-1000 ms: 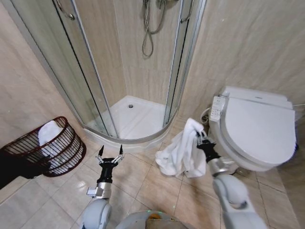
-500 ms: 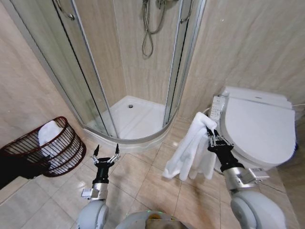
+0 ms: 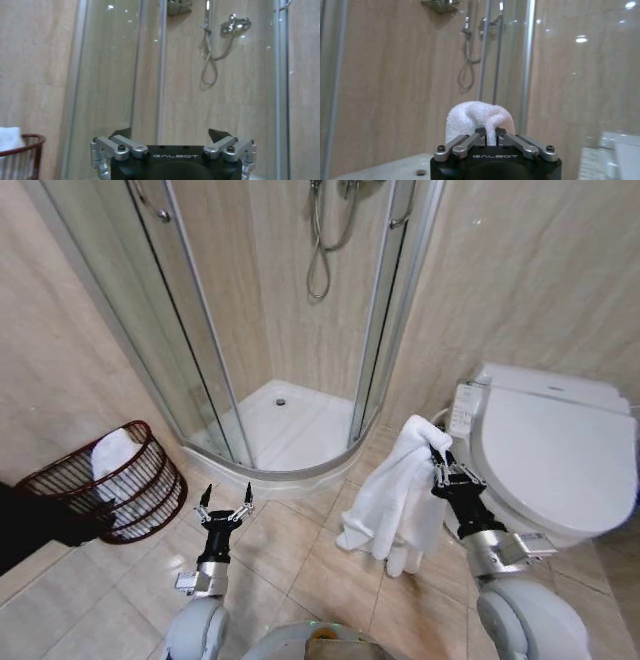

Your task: Discard the used towel into the hamper.

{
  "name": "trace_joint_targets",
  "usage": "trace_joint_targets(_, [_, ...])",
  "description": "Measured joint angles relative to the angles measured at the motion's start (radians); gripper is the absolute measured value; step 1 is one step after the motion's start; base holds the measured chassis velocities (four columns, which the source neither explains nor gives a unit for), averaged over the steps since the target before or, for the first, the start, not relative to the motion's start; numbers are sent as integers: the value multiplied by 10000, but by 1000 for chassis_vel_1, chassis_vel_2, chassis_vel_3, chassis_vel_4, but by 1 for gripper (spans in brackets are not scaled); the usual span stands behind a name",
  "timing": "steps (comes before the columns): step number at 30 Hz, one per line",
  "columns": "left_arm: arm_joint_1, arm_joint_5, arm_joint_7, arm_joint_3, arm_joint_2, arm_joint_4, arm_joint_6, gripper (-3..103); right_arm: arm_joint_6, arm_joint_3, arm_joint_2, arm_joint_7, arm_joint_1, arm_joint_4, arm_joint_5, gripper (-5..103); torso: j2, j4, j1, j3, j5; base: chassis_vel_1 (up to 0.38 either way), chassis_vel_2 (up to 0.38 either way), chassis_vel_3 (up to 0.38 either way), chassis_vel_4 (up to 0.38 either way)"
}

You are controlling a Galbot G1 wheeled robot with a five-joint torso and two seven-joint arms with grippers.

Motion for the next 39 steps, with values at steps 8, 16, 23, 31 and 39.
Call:
trace_joint_targets(8, [34,110,26,20,-50,2,-9,100,32,-110,13,-98,29,-19,-82,9,0,0,0,0,0,88,89,88,90])
trace_joint_targets(16, [9,197,55,80,-74,-14,-4,100,100,-158,99,-257,-11,-24,-173,9,0,0,0,0,1,115,112,116,114])
trace_joint_targets(23, [12,235,129,16,-79,-42,12,100,156,-308,203,-527,-81,-31,-349,9,0,0,0,0,0,136,133,132,124])
trace_joint_targets(31, [37,208,150,-113,-103,-186,30,100,68,-302,59,-623,2,-37,-241,9,0,-1,1,0,1,132,118,126,114])
trace_joint_targets(39, [37,299,158,-68,-218,-140,31,100,74,-281,78,-611,36,-38,-211,9,0,0,1,0,0,125,127,123,118])
